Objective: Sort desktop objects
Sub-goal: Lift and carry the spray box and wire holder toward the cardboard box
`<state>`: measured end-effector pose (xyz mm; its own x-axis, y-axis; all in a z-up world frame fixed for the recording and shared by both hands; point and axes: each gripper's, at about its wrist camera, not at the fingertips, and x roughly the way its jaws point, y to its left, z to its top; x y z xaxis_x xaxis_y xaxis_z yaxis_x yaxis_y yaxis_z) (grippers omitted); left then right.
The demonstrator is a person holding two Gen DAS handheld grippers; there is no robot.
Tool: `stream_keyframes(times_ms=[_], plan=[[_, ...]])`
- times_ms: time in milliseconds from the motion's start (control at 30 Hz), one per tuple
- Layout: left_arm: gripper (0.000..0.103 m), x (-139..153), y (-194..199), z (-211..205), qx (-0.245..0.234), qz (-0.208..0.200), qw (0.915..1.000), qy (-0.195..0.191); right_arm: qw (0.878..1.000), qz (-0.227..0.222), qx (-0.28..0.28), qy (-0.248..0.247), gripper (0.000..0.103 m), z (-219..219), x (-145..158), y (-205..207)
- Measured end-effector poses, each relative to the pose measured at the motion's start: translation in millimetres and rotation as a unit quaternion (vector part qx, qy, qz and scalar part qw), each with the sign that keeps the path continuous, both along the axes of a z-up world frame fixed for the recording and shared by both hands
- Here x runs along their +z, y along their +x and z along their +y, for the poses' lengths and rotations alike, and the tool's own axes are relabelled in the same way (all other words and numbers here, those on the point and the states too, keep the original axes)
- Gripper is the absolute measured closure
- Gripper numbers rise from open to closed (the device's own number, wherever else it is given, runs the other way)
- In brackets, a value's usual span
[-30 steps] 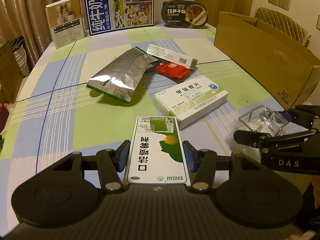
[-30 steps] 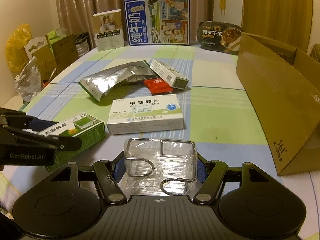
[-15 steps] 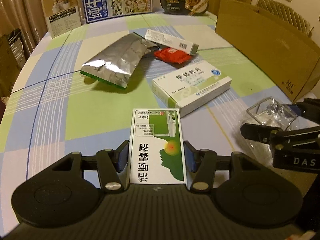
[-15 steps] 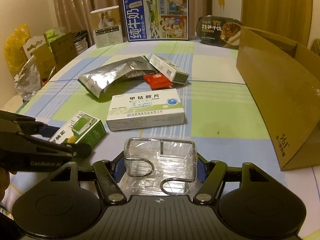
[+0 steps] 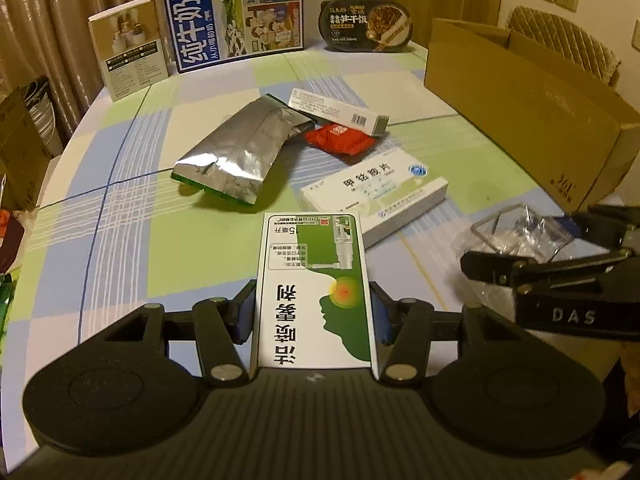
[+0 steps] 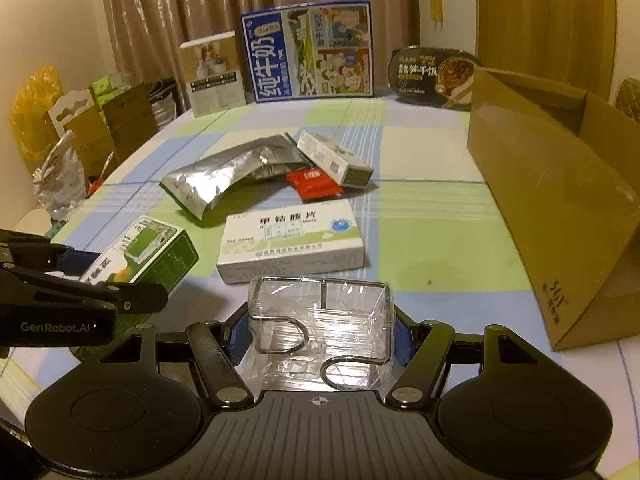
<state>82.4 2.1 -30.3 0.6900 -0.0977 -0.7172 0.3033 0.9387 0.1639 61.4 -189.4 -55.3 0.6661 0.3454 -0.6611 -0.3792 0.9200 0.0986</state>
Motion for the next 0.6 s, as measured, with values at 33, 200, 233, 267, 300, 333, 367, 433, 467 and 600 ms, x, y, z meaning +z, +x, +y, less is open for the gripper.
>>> stream_keyframes(times_ms=[33, 200, 233, 267, 300, 333, 367, 433, 467, 600], plan=[[0.053, 2, -2, -1, 0.003, 0.0, 1.0, -0.002, 1.0, -0.002, -0.002, 0.003, 0.039, -2, 3, -2], [0.053, 14, -13, -10, 0.019, -0.002, 0.9997, -0.012, 1.0, -0.012, -0.011, 0.013, 0.039, -14, 18, -12], [0.053, 17, -15, -11, 0.022, -0.003, 0.9996, -0.016, 1.0, -0.014, -0.015, 0.016, 0.039, -17, 22, -14], [0.053, 20, -18, -13, 0.024, -0.004, 0.9995, -0.02, 0.999, -0.016, -0.02, 0.021, 0.039, -22, 28, -17], [0.053, 24, -21, -15, 0.025, -0.006, 0.9994, -0.023, 0.999, -0.02, -0.023, 0.025, 0.039, -25, 33, -19], [0.053, 27, -23, -18, 0.024, -0.007, 0.9994, -0.024, 0.999, -0.026, -0.027, 0.028, 0.039, -29, 40, -21], [0.053, 32, -25, -21, 0.023, -0.009, 0.9994, -0.025, 0.998, -0.031, -0.032, 0.034, 0.039, -34, 48, -23], [0.053, 40, -29, -28, 0.019, -0.013, 0.9995, -0.023, 0.997, -0.04, -0.042, 0.042, 0.039, -43, 63, -24], [0.053, 44, -30, -31, 0.017, -0.016, 0.9995, -0.023, 0.997, -0.045, -0.05, 0.046, 0.039, -48, 72, -23], [0.053, 64, -33, -48, 0.009, -0.034, 0.9991, -0.025, 0.994, -0.06, -0.065, 0.065, 0.039, -66, 104, -15]])
